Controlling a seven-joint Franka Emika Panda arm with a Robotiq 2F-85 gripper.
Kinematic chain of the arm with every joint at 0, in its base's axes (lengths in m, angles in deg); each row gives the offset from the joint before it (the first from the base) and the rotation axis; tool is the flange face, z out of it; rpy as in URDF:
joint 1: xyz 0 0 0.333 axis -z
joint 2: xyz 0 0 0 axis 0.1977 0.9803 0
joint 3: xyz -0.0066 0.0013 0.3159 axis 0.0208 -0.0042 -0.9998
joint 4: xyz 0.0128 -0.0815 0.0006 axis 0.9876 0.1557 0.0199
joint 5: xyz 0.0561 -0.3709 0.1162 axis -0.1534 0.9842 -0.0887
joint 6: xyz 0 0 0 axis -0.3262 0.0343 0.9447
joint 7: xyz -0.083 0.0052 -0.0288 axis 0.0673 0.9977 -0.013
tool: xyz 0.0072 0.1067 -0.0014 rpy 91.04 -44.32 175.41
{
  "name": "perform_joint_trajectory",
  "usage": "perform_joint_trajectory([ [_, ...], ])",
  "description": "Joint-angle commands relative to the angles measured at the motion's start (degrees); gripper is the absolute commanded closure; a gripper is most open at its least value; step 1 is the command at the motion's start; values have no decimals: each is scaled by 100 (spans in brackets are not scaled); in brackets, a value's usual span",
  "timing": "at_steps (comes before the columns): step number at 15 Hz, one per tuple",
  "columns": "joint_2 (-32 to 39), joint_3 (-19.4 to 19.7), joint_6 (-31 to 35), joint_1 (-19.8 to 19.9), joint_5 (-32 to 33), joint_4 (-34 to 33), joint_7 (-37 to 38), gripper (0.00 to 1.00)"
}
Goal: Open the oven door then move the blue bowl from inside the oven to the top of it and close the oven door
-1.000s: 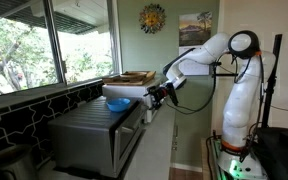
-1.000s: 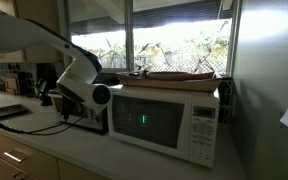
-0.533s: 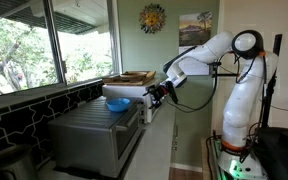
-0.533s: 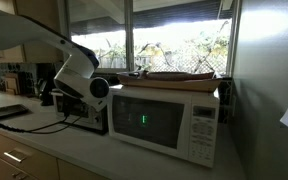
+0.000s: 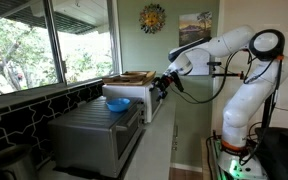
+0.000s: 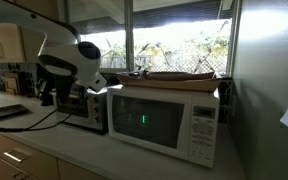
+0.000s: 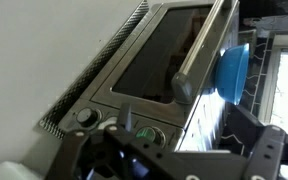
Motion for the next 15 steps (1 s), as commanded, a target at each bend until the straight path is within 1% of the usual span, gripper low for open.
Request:
perform_joint_trajectory([
  [1,-821,-27,-78,140,1013,-111,344,0],
  [4,-1206,77,-219,32,1691,-357,266,0],
  [9,-1588,84,-124,-148,2395,-564,396,0],
  [10,-1616,81,-113,-189,2482,-580,451,0],
  [11,-1531,197,33,-305,2349,-559,379,0],
  [15,-1601,194,31,-352,2475,-568,423,0],
])
